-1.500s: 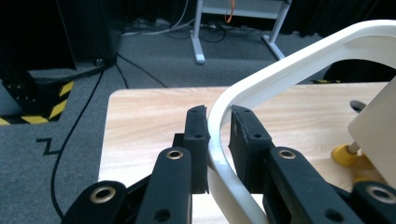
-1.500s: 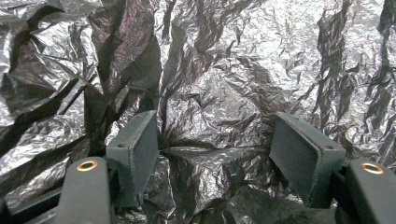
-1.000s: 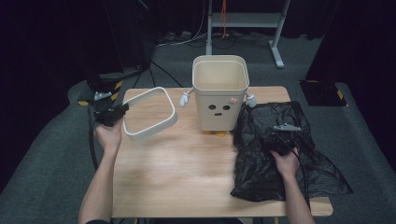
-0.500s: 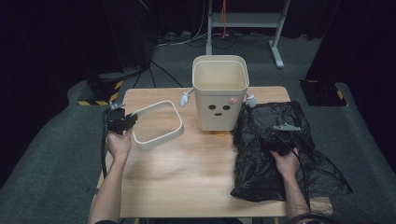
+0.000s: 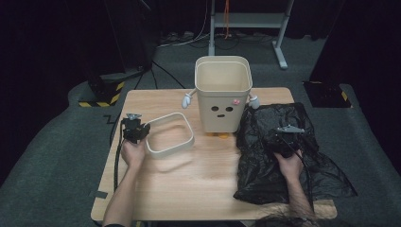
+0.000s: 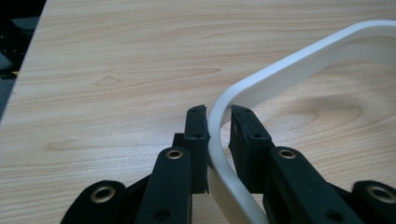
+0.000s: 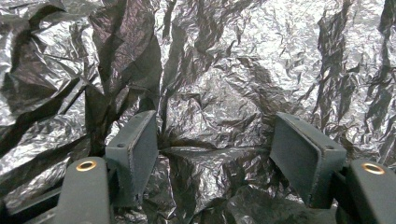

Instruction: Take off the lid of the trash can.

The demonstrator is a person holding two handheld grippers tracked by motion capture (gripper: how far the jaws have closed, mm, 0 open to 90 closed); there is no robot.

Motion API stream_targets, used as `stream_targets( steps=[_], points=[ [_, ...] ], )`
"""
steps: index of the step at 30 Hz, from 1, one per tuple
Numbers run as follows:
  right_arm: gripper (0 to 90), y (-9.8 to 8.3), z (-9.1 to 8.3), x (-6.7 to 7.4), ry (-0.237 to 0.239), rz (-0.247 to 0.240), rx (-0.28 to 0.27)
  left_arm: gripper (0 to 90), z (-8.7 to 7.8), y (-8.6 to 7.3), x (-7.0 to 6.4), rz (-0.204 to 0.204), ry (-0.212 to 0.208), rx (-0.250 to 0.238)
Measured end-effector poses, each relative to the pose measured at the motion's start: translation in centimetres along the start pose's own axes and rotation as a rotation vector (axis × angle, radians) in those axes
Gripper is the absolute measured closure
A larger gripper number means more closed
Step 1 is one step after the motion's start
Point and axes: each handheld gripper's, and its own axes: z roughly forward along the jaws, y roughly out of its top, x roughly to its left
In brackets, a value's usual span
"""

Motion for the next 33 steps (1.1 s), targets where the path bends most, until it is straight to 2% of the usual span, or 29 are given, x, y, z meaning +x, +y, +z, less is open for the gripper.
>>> stream_targets(
  steps=[2,7,9,12,15,18,23,25,28,29,33],
  points=[
    [31.8,0.0,0.0,0.0,0.000,0.000,0.000,76.8,0.4,-0.3,-0.2,-0.006,0.000,-0.007],
    [31.5,0.0,0.0,0.0,-0.003,0.001,0.001,76.5,1.3,-0.9,-0.6,0.022,0.014,0.009],
    [31.5,0.0,0.0,0.1,-0.007,-0.001,0.001,76.5,1.6,-1.0,-0.7,0.028,0.013,0.001],
    [31.4,0.0,0.0,0.1,-0.008,0.000,0.001,76.6,1.9,-1.2,-0.6,0.020,0.003,-0.012],
    [31.0,0.0,0.0,0.1,-0.010,0.004,0.002,76.2,2.3,-1.6,-0.6,0.027,0.006,-0.001],
    [31.0,0.0,-0.1,0.1,-0.012,0.009,0.001,75.7,2.6,-1.7,-0.6,0.038,-0.006,-0.018],
    [31.1,0.0,0.0,0.1,-0.009,0.010,0.002,73.9,3.0,-2.3,-0.5,0.004,-0.014,-0.031],
    [31.1,0.0,-0.1,0.1,-0.009,0.010,0.003,69.1,2.9,-2.3,-0.7,0.012,-0.011,-0.031],
    [31.1,0.0,-0.1,0.1,-0.010,0.010,0.003,56.2,3.0,-2.3,-0.7,0.010,-0.005,-0.025],
    [31.1,0.0,0.0,0.1,-0.010,0.010,0.002,56.2,3.1,-2.3,-0.6,0.003,-0.011,-0.019],
    [31.1,0.0,0.0,0.0,-0.008,0.011,0.002,44.1,3.1,-2.3,0.0,-0.060,-0.031,-0.009]
  ],
)
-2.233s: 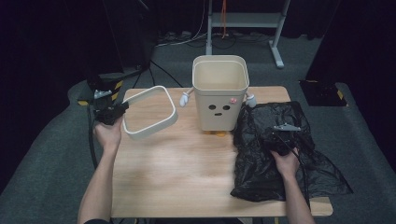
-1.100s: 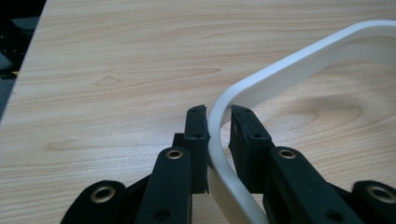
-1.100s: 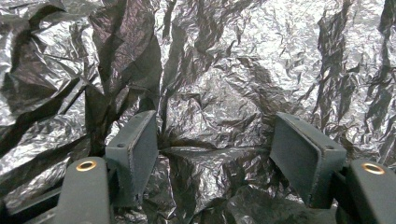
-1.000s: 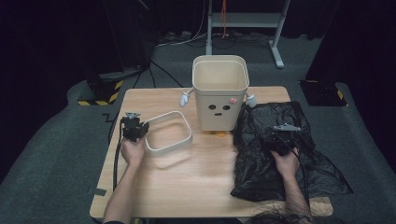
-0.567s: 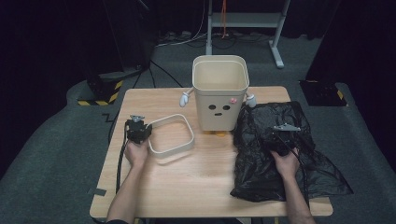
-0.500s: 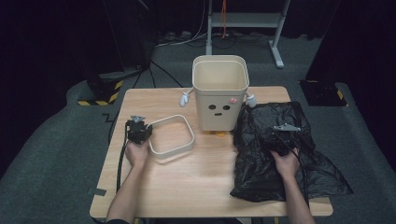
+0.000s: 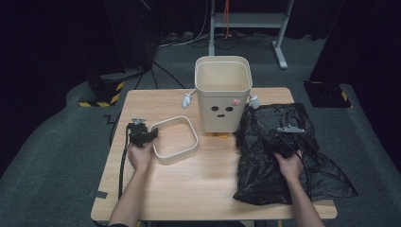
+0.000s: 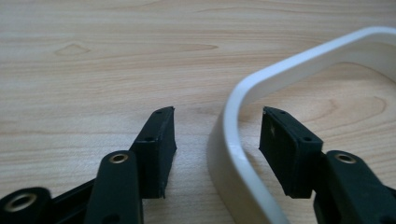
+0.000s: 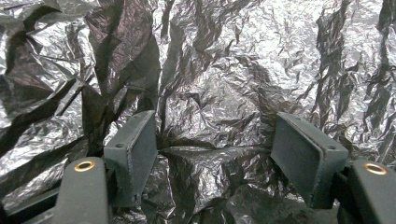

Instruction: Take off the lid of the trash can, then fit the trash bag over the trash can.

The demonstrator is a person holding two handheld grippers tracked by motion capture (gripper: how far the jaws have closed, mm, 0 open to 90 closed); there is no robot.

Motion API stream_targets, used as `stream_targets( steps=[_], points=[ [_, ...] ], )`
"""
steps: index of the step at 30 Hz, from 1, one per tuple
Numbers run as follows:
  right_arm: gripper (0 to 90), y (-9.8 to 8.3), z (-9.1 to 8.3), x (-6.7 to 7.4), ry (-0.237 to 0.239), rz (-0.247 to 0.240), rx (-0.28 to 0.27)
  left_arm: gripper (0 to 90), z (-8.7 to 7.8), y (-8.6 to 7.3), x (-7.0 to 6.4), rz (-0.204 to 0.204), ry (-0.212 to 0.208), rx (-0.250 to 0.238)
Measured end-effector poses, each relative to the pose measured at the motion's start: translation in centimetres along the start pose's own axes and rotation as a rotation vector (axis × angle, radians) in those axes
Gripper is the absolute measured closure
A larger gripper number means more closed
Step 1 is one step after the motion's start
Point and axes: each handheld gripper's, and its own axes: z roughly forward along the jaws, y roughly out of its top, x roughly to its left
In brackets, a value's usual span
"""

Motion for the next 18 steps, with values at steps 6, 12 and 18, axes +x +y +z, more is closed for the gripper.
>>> stream_targets(
  steps=[6,12,18],
  points=[
    [31.2,-0.10,-0.10,0.08,-0.002,0.002,-0.001,41.5,-0.06,0.00,0.47,-0.040,-0.014,-0.003],
    [30.8,-0.10,-0.11,0.09,-0.002,0.004,0.001,38.8,0.08,0.06,-0.10,0.012,0.013,0.012],
    [29.5,0.38,-0.31,0.01,0.006,-0.003,0.055,37.6,0.10,0.07,-0.14,0.018,0.009,0.016]
  ],
)
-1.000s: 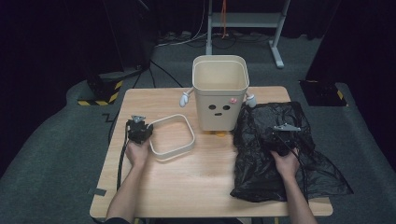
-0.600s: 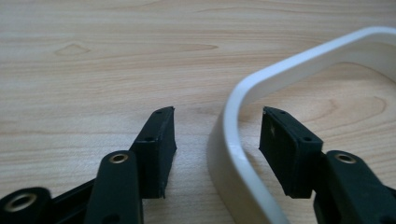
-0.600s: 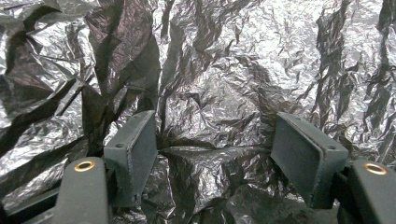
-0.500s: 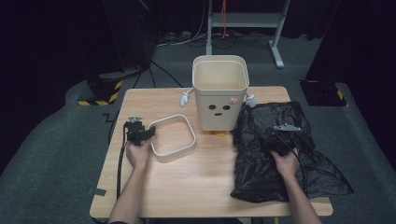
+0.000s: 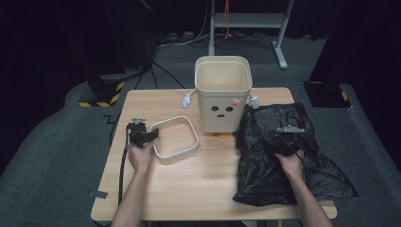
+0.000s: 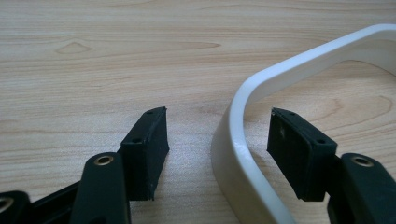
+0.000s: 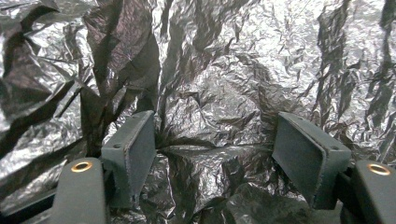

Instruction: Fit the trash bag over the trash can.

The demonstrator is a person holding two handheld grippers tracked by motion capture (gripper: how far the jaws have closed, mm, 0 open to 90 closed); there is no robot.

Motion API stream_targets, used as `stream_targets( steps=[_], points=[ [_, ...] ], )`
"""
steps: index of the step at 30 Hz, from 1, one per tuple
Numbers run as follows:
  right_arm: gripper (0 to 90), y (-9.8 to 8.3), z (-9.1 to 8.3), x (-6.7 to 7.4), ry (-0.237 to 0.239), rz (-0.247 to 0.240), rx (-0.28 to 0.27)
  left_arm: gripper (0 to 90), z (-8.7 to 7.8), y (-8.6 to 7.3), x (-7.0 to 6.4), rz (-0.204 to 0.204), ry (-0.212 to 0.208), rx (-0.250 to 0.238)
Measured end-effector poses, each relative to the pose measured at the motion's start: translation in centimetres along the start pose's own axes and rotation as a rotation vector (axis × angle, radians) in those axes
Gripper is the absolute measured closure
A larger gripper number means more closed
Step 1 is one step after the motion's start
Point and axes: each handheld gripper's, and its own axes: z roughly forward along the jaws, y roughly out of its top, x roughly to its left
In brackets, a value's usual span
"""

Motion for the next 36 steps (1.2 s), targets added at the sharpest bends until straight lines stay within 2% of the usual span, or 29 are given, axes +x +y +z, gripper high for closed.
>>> stream_targets(
  steps=[1,4,6,9,13,15,19,21,25,28,30,31,36],
  points=[
    [27.1,0.3,-0.1,-0.1,0.005,0.011,0.020,37.4,0.0,0.0,0.0,0.000,0.001,-0.002],
    [26.6,0.7,-0.7,-0.4,0.039,0.046,-0.053,37.0,0.1,0.0,-0.2,0.010,0.010,-0.002],
    [24.5,0.8,-0.8,-0.4,0.040,0.056,-0.075,36.8,0.1,0.0,-0.4,0.026,0.023,0.003],
    [21.0,0.7,-0.4,-0.8,0.021,0.061,-0.068,36.3,0.2,0.0,-0.6,0.043,0.036,0.007],
    [17.1,0.4,-0.1,-1.7,0.008,0.118,-0.068,36.2,0.2,0.0,-0.8,0.059,0.046,0.013],
    [16.2,0.4,-0.1,-1.9,-0.011,0.112,-0.077,36.2,0.2,0.1,-0.9,0.066,0.053,0.016],
    [15.0,0.5,-0.4,-2.4,-0.025,0.142,-0.089,36.3,0.3,0.1,-1.0,0.079,0.064,0.020],
    [13.0,0.9,-0.4,-2.7,-0.018,0.138,-0.063,36.3,0.3,0.1,-1.1,0.083,0.070,0.019],
    [13.1,2.8,0.1,-2.4,-0.032,0.121,-0.069,36.2,0.3,0.1,-1.1,0.088,0.071,0.022],
    [12.8,3.5,0.7,-2.3,-0.028,0.122,-0.057,36.1,0.3,0.1,-1.1,0.086,0.069,0.022],
    [12.9,3.7,1.2,-2.1,-0.041,0.117,-0.068,36.1,0.3,0.1,-1.1,0.086,0.069,0.021],
    [11.9,3.8,2.0,-2.1,-0.040,0.124,-0.023,36.1,0.3,0.1,-1.1,0.086,0.069,0.022],
    [12.6,4.0,2.9,-2.1,-0.042,0.121,0.001,36.2,0.3,0.1,-1.1,0.092,0.074,0.023]
  ],
)
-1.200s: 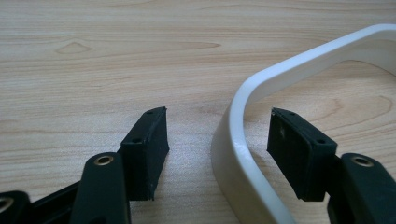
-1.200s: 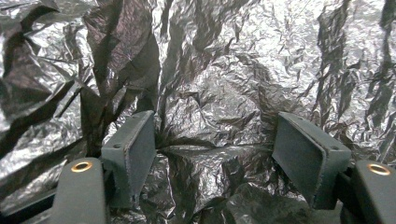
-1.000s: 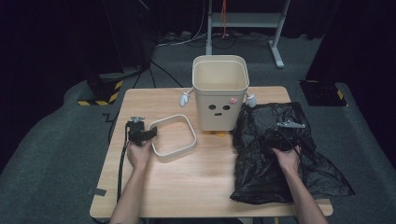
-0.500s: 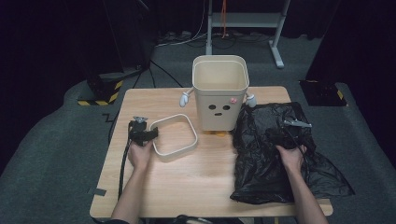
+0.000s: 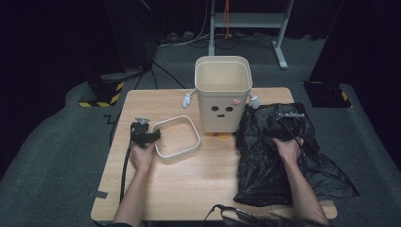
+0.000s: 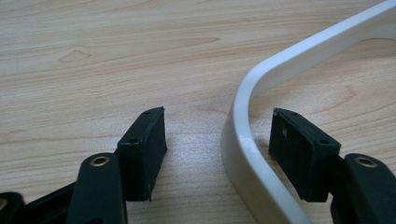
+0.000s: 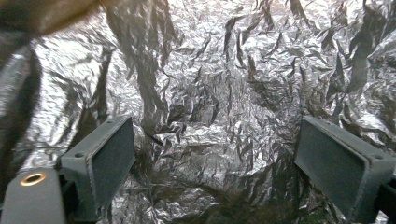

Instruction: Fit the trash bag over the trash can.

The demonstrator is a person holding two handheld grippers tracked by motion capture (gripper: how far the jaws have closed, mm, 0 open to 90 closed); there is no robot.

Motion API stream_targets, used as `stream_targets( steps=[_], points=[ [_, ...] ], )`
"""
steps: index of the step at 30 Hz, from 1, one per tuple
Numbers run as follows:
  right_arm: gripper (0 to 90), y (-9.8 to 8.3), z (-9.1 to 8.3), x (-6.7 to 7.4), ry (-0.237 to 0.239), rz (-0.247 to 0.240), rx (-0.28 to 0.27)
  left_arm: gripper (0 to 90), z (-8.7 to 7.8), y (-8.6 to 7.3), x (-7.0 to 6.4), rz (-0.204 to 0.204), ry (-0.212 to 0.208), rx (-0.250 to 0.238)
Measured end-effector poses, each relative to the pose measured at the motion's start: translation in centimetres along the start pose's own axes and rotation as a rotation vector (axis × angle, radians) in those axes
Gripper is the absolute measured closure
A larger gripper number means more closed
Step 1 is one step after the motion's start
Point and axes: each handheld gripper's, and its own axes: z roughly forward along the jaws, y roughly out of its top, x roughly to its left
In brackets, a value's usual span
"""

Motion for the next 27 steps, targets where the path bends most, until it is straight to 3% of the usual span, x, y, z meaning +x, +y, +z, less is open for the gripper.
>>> stream_targets(
  steps=[3,5,11,18,20,21,27],
  points=[
    [13.4,-0.25,0.58,0.13,0.005,0.007,0.018,36.2,0.00,0.00,-0.01,0.000,0.001,0.000],
    [14.9,-0.39,0.84,0.37,-0.023,-0.028,0.020,36.2,0.00,0.00,-0.02,0.001,0.002,0.001],
    [21.9,-0.45,0.88,0.43,-0.041,-0.030,0.002,36.2,0.01,0.01,-0.03,0.000,0.004,0.001],
    [52.7,-0.67,0.51,0.77,-0.004,-0.074,-0.031,36.2,0.01,0.01,-0.03,0.001,0.005,0.001],
    [65.4,-0.67,0.48,0.80,0.012,-0.087,-0.037,36.2,0.01,0.01,-0.02,0.001,0.004,0.001],
    [65.4,-0.67,0.48,0.80,0.012,-0.087,-0.037,36.2,0.01,0.01,-0.03,0.001,0.004,0.001],
    [85.3,-0.60,0.44,0.53,0.037,-0.072,-0.035,36.1,0.03,0.03,-0.03,-0.002,0.004,0.001]
  ],
)
